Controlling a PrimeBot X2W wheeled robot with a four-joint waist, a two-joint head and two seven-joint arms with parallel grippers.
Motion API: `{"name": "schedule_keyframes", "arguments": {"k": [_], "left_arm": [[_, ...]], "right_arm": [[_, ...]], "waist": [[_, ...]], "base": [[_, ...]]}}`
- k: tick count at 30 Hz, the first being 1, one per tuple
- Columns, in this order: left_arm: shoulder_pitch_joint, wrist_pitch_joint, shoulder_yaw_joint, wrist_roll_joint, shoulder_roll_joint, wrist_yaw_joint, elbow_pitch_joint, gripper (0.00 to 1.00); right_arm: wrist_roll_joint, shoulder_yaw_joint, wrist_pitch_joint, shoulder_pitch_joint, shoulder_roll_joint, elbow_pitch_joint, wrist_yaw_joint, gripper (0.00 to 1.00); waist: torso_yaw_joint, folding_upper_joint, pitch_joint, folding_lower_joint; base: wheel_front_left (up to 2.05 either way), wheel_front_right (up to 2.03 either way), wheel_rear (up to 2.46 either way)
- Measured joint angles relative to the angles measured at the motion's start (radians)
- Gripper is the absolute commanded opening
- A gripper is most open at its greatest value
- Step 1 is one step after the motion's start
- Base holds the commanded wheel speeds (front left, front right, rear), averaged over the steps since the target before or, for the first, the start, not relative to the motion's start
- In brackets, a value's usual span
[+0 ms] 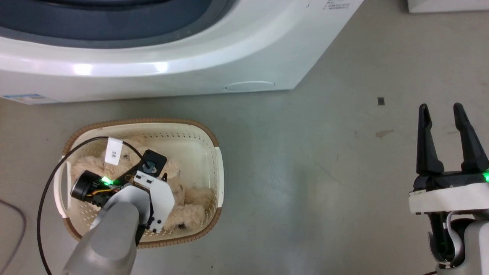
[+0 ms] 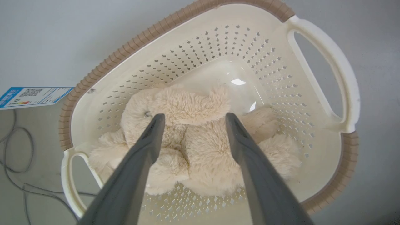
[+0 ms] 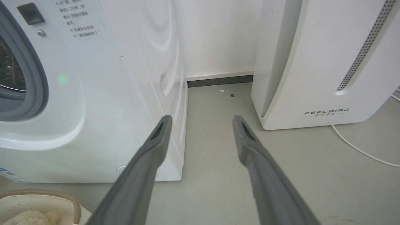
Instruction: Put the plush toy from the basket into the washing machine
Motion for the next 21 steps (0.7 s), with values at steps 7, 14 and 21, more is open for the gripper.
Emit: {"name": "schedule_keyframes", "arguments": {"k": [7,14,21], "left_arm": [[-0.068,0.026,-0.030,0.002,0.026,0.013,0.071,1.00],[-0.122,0.071,-0.052,-0.002,0.043,0.012,0.142,1.00],[-0.189,0.089,-0.076,-0.013,0.056,0.000,0.211,1.00]], "right_arm": [[0.014,-0.006,-0.016,-0.026,0.000,-0.010,0.000,1.00],[0.029,-0.023,-0.027,-0.045,0.000,-0.016,0.000,1.00],[0.037,-0.030,-0.044,-0.077,0.000,-0.023,0.000,1.00]], "waist": [[-0.010,0.0000,0.081,-0.0001],[-0.018,0.0000,0.154,0.0000],[-0.020,0.0000,0.230,0.0000]], "base": [[0.00,0.00,0.00],[0.00,0.00,0.00],[0.00,0.00,0.00]]}}
